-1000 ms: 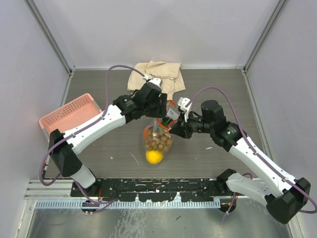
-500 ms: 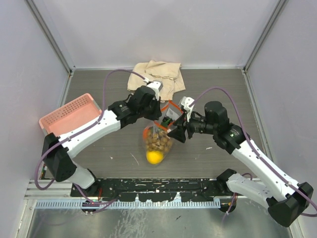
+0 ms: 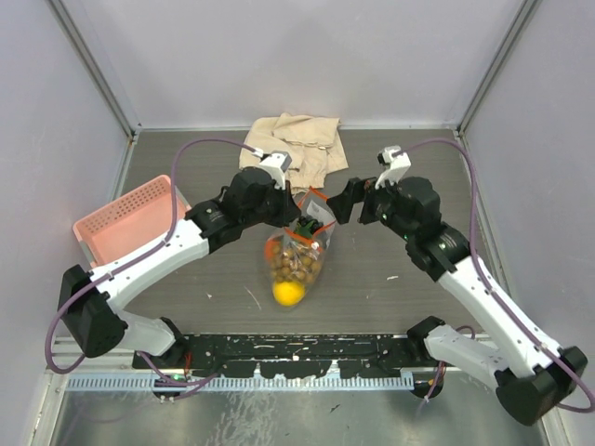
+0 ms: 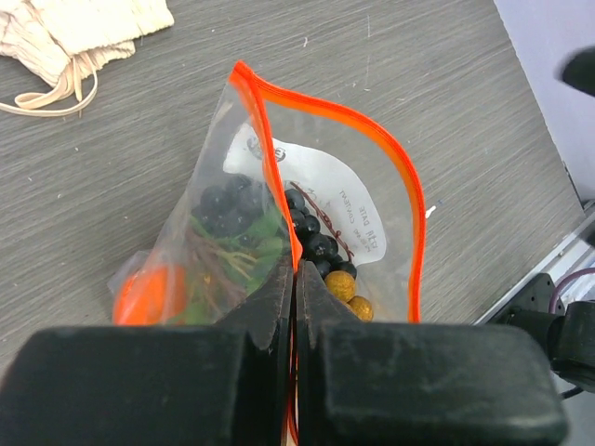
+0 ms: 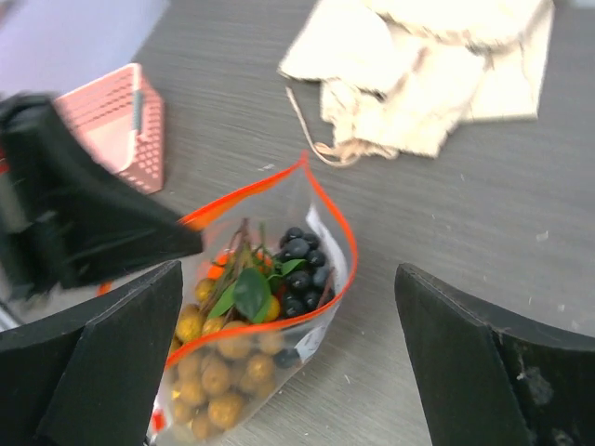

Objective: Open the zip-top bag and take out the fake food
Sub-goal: Adjust the zipper food storage bag at the center of the board, then pick up the fake fruit from the zipper food storage bag.

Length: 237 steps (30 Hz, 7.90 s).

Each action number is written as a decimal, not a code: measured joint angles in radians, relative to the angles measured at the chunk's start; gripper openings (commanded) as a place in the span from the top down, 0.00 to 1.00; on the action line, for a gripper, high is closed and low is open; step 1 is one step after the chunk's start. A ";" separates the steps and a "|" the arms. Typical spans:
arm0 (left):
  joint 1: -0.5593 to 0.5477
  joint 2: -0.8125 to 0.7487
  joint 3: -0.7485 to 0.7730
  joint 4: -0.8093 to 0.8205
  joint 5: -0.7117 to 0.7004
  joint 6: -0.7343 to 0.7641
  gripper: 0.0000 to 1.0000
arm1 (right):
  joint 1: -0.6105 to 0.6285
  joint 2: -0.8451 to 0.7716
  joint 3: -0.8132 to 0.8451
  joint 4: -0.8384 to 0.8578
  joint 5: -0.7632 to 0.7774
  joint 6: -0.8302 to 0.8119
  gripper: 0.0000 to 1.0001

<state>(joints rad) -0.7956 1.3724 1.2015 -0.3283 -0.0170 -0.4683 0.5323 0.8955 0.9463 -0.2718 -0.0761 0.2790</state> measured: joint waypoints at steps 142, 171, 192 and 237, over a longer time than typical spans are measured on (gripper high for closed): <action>0.033 0.247 -0.598 0.971 -0.175 -0.913 0.47 | 0.198 0.511 0.075 0.165 -0.206 0.065 0.97; 0.033 0.082 -0.561 0.776 -0.088 -0.696 1.00 | 0.119 0.366 -0.016 0.091 -0.126 0.013 0.96; 0.060 -0.062 -0.513 0.525 0.047 -0.510 1.00 | 0.099 0.336 -0.091 0.111 -0.091 0.003 0.93; 0.229 0.012 -0.534 0.565 0.480 -0.484 0.40 | 0.093 0.330 -0.115 0.144 -0.047 0.034 0.91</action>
<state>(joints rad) -0.5671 1.3842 0.6670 0.2363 0.4633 -0.9520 0.6250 1.2251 0.8314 -0.1276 -0.1226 0.3130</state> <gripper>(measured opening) 0.560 0.091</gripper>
